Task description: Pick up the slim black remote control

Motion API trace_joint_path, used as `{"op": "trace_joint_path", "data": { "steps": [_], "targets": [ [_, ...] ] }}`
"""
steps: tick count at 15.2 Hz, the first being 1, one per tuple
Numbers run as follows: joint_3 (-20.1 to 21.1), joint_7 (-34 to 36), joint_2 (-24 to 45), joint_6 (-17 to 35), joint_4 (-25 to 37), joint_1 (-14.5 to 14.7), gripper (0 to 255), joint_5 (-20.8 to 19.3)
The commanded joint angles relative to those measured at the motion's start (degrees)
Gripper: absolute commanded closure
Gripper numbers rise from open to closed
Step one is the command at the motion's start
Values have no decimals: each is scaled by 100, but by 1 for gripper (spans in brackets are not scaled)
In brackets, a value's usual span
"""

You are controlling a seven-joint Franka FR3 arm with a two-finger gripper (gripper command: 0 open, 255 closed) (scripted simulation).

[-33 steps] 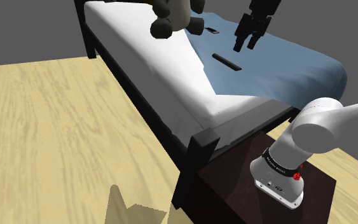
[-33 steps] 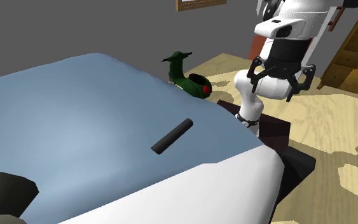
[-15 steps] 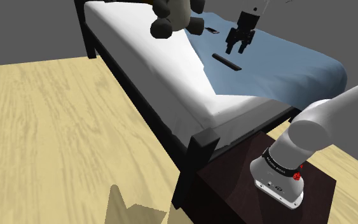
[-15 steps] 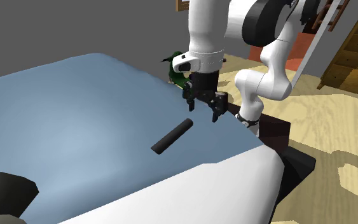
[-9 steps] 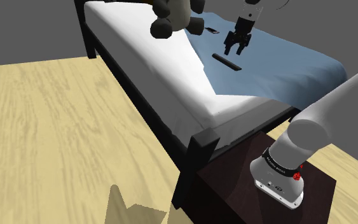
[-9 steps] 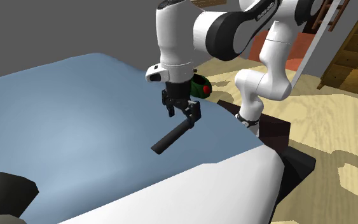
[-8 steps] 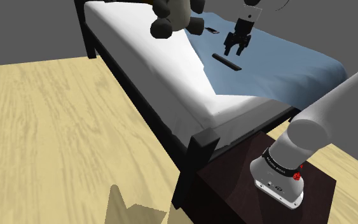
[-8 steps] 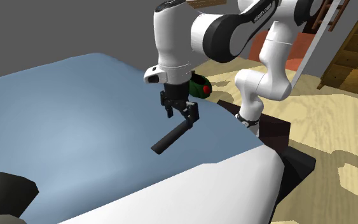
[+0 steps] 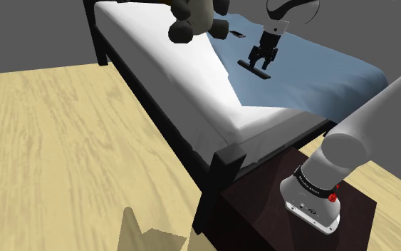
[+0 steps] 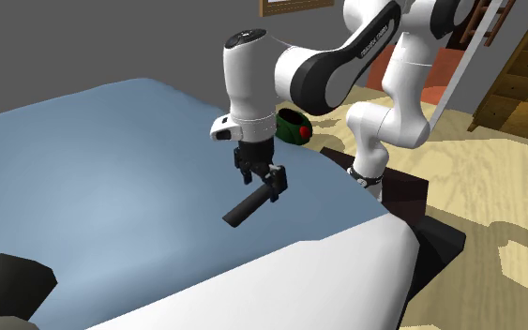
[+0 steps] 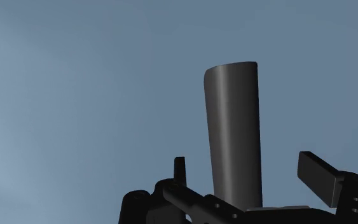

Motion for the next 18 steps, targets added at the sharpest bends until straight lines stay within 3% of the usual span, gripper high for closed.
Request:
{"op": "trace_joint_path", "data": {
  "steps": [1, 2, 11, 18],
  "targets": [
    [-1, -5, 14, 63, -46, 1, 0, 5],
    [-3, -7, 12, 61, -45, 0, 255, 4],
    [-2, -5, 14, 64, -46, 2, 255, 5],
    [21, 58, -116, -474, 369, 4, 255, -35]
  ]
}}
